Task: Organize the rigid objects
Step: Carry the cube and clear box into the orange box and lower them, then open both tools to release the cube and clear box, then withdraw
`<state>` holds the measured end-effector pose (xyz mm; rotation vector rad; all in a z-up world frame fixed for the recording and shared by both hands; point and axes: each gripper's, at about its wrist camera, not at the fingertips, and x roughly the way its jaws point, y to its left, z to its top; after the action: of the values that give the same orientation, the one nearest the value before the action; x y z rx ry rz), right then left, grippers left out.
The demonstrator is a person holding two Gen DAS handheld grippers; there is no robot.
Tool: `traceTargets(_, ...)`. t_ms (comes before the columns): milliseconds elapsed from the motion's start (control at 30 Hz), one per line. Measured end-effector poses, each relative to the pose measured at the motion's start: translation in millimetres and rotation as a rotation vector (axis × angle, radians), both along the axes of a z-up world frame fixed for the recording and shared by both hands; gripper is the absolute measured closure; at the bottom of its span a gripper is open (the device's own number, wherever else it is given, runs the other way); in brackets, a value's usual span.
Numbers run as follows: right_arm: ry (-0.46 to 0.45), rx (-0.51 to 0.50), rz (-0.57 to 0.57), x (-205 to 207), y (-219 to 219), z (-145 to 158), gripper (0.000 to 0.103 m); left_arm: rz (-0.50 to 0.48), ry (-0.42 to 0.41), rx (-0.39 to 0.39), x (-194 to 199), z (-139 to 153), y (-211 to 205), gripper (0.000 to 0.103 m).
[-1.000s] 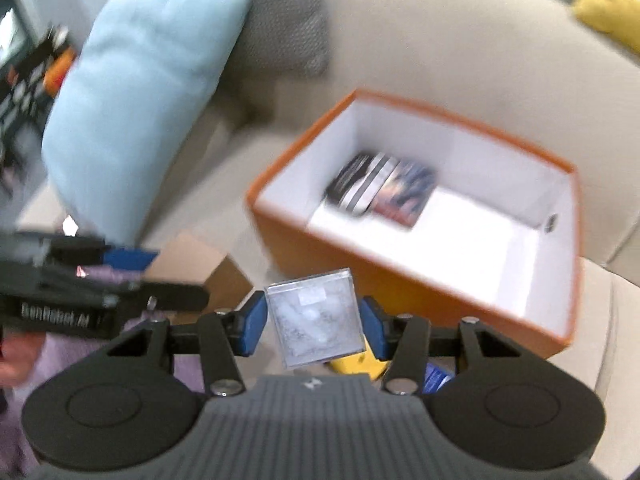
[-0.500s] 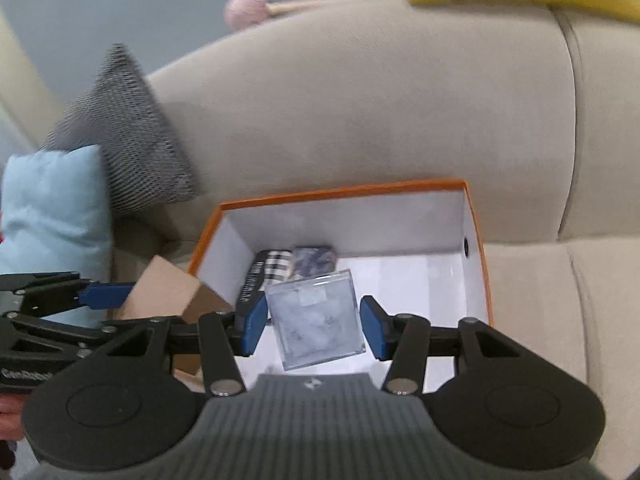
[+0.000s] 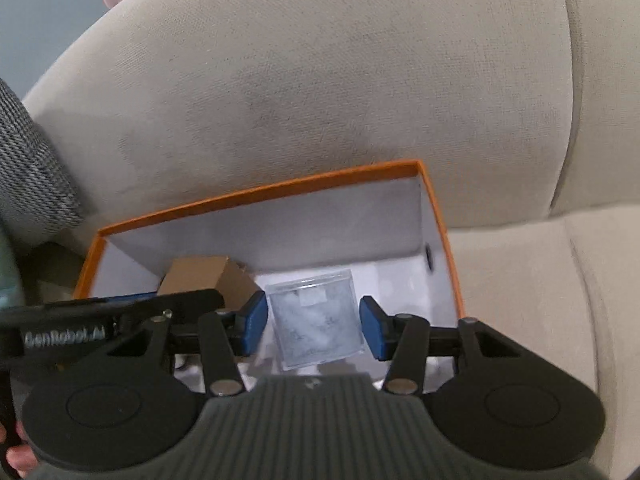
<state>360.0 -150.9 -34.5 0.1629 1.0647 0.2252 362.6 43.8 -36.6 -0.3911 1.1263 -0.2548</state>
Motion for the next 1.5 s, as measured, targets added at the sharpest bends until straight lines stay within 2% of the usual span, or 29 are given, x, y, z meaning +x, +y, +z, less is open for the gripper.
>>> traceTargets(100, -0.002, -0.004, 0.005, 3, -2, 0, 0.051, 0.037, 0.018, -0.03, 5, -12, 2, 0.033)
traceTargets(267, 0.009, -0.026, 0.076, 4, 3, 1, 0.051, 0.059, 0.04, -0.081, 13, -28, 1, 0.033)
traceTargets(667, -0.032, -0.135, 0.145, 4, 29, -4, 0.052, 0.051, 0.059, -0.002, 24, -43, -7, 0.033)
traceTargets(700, -0.029, -0.136, 0.147, 3, 31, -5, 0.052, 0.052, 0.058, -0.006, 24, -43, -6, 0.03)
traceTargets(733, -0.023, -0.13, 0.145, 4, 32, -6, 0.052, 0.051, 0.059, -0.013, 24, -42, -6, 0.022)
traceTargets(800, -0.021, -0.121, 0.138, 4, 34, -7, 0.052, 0.058, 0.06, -0.031, 23, -40, -2, 0.018)
traceTargets(867, -0.023, -0.144, 0.133, 4, 37, -9, 0.052, 0.047, 0.061, -0.029, 22, -34, 2, 0.02)
traceTargets(933, -0.032, -0.161, 0.128, 4, 40, -10, 0.052, 0.031, 0.036, -0.019, 21, -28, 8, 0.033)
traceTargets(1000, -0.044, -0.186, 0.112, 2, 45, -7, 0.052, 0.016, 0.013, 0.0, 15, -21, 12, 0.034)
traceTargets(1133, -0.077, -0.313, 0.077, -2, 59, -4, 0.052, -0.014, -0.001, 0.04, 9, -14, 16, 0.049)
traceTargets(1267, -0.035, -0.306, 0.087, -1, 69, -12, 0.052, -0.061, -0.043, 0.117, 1, -9, 15, 0.057)
traceTargets(1500, -0.014, -0.221, 0.04, 12, 71, -20, 0.053, -0.217, -0.072, 0.239, -10, -7, 3, 0.058)
